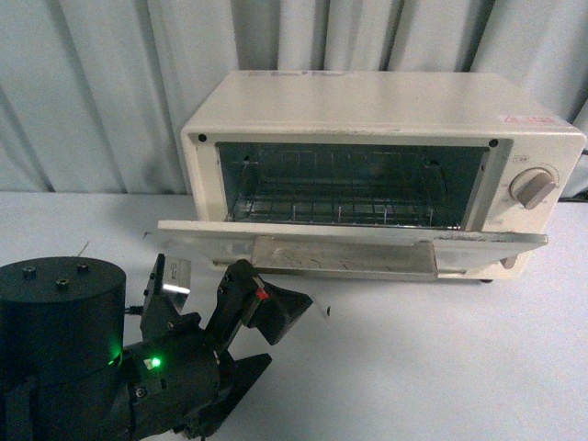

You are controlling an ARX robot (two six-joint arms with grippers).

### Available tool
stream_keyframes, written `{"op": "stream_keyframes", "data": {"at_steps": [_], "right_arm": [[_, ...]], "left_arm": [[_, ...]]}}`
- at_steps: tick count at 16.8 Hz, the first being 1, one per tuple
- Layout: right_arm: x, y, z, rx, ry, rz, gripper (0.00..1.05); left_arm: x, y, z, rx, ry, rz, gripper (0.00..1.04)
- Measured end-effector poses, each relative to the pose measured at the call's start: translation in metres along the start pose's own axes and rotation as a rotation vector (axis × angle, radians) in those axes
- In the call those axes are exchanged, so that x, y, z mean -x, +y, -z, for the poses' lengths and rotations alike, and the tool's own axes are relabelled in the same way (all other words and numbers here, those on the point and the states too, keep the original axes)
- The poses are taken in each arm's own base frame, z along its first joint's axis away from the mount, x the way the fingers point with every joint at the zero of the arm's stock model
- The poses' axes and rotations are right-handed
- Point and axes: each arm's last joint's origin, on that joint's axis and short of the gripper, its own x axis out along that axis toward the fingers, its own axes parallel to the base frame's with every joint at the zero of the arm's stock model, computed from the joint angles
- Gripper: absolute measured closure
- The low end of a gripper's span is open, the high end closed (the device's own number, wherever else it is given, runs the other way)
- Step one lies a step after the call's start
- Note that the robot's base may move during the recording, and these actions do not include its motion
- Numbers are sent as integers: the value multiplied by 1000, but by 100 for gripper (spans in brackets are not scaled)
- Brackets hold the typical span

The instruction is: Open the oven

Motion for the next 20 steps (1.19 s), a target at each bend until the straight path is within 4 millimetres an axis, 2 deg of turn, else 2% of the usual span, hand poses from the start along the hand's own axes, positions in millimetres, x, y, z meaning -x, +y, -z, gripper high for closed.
{"op": "stream_keyframes", "data": {"at_steps": [1, 2, 4, 5, 7, 9, 10, 13, 17, 20], "right_arm": [[6, -4, 1, -5, -8, 2, 103], [11, -6, 2, -6, -10, -7, 103], [20, -11, 5, -7, -5, -2, 103], [23, -13, 7, -8, -3, 5, 103], [31, -16, 14, -10, -23, -21, 103], [38, -27, 22, -10, 20, 13, 103], [41, -27, 18, -11, -9, 5, 103], [49, -26, 15, -10, -12, -2, 103], [58, -27, 12, -10, -24, -2, 103], [64, -27, 11, -10, -30, -2, 103]], "left_arm": [[-2, 2, 3, -71, -77, -32, 11], [2, 14, 8, -288, -255, -165, 22], [47, 37, 14, -642, -342, -561, 43], [73, 42, 12, -762, -306, -696, 54], [105, 38, 14, -892, -243, -745, 74], [126, 21, 9, -954, -291, -689, 95], [135, 16, 7, -957, -317, -674, 104], [164, -3, 3, -975, -454, -598, 103], [193, -47, -12, -1032, -759, -405, 103], [216, -55, -17, -1033, -794, -404, 103]]}}
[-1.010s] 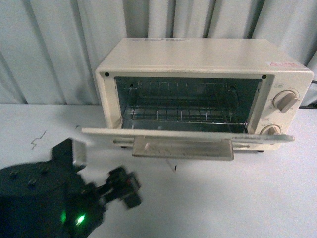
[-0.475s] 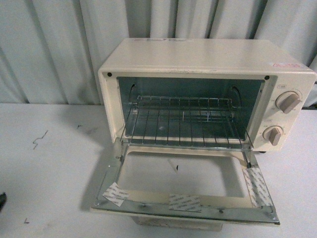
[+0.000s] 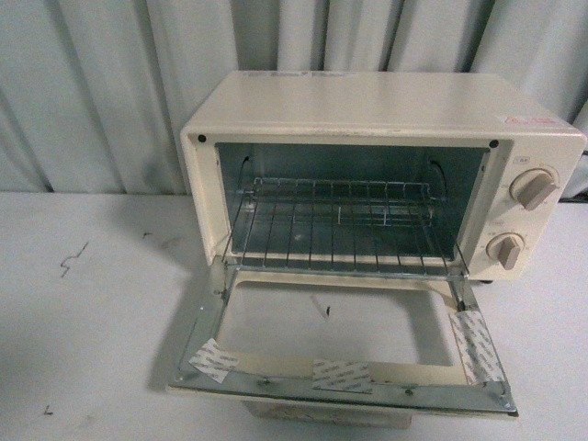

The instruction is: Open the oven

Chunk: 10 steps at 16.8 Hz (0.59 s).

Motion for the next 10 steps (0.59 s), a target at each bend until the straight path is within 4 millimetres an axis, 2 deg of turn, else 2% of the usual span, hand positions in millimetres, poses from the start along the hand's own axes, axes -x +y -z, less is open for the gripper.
{"op": "stream_keyframes", "data": {"at_steps": [8, 10], "right_arm": [[11, 0, 0, 0, 1, 0, 103], [20, 0, 6, 0, 37, -2, 103]], "left_arm": [[32, -1, -15, 0, 9, 17, 103], [36, -1, -15, 0, 12, 17, 103]]}}
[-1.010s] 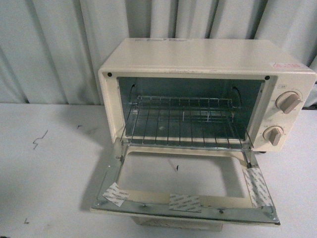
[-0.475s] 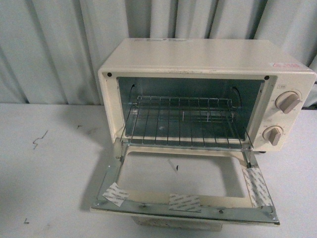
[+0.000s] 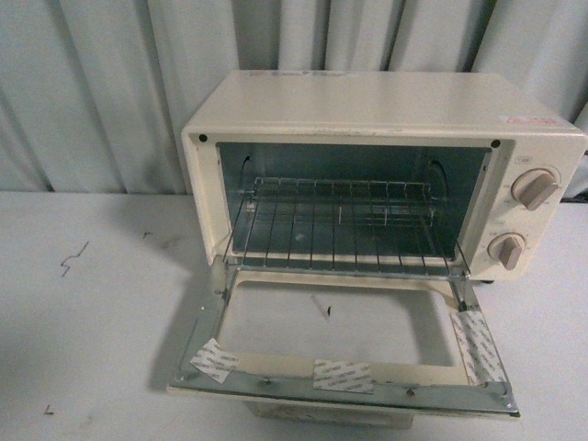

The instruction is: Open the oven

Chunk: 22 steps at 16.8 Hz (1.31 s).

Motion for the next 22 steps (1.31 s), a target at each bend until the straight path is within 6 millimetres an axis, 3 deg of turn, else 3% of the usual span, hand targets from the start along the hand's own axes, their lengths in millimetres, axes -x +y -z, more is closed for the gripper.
{"op": "stream_keyframes", "data": {"at_steps": [6, 7, 14, 22], "right_arm": [[1, 0, -2, 0, -27, 0, 103], [1, 0, -2, 0, -27, 0, 95], [1, 0, -2, -1, -27, 0, 4], [1, 0, -2, -1, -27, 0, 7]], "left_arm": [[10, 0, 0, 0, -1, 1, 103], [10, 0, 0, 0, -2, 1, 100], [11, 0, 0, 0, -4, 1, 8], [11, 0, 0, 0, -4, 1, 7]]}}
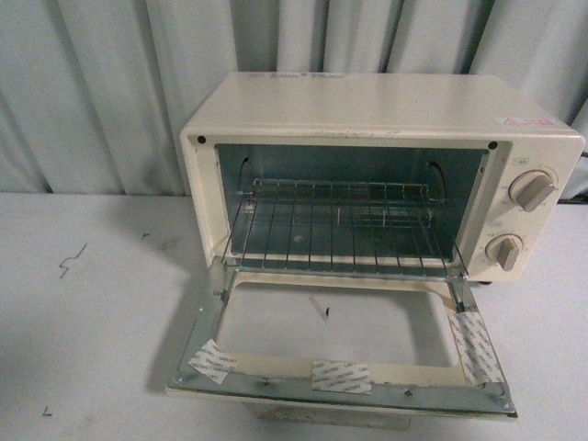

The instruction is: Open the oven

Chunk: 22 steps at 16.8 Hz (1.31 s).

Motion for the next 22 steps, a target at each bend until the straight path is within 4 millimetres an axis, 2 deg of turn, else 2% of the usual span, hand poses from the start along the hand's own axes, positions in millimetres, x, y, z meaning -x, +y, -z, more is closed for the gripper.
{"op": "stream_keyframes", "data": {"at_steps": [22], "right_arm": [[0, 0, 0, 0, 3, 0, 7]], "left_arm": [[0, 0, 0, 0, 1, 0, 7]]}}
